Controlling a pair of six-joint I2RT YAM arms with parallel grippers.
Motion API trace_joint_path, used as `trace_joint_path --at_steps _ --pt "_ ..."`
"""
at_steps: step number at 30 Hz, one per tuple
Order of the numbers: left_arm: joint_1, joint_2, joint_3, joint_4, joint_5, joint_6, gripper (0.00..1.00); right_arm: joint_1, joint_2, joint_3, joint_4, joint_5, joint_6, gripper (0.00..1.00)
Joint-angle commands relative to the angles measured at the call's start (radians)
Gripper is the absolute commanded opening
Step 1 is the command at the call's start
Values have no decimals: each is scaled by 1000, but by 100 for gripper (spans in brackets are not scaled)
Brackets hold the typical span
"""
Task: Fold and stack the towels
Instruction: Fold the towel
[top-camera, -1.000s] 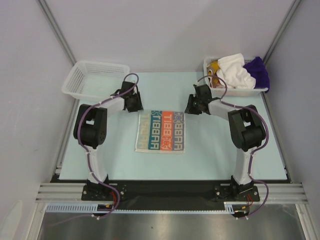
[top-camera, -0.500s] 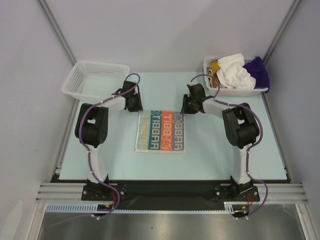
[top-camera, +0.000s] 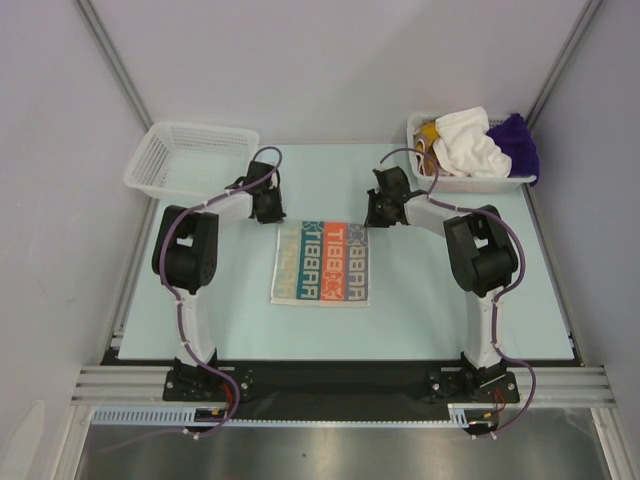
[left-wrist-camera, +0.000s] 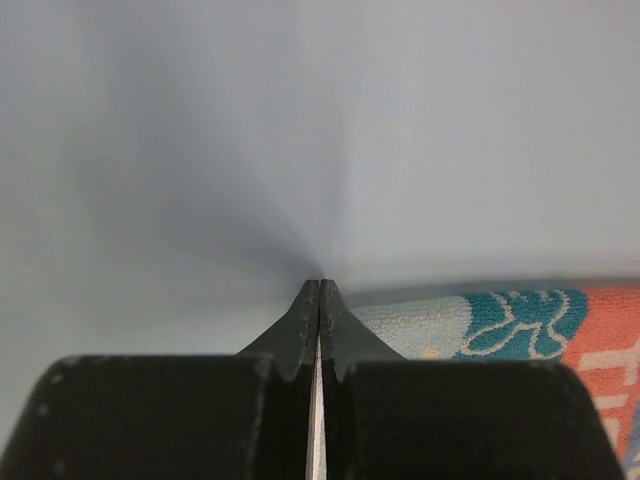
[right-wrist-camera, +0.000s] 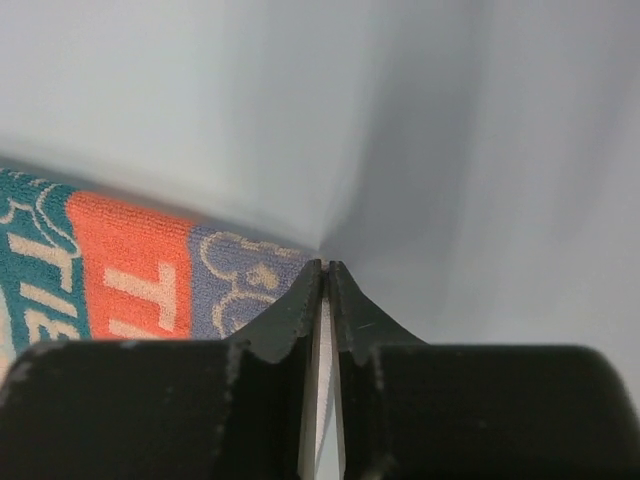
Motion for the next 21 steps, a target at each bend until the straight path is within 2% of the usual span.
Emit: trace_joint_path --at_steps 1,12,21 --pt "-10 -2 40 -8 15 3 0 4 11 41 -7 9 -8 8" --pt "-10 -74 -10 74 -2 -28 0 -16 -19 56 -1 31 -2 0" --pt "-10 -74 45 88 15 -37 0 -28 -47 78 32 23 -8 0"
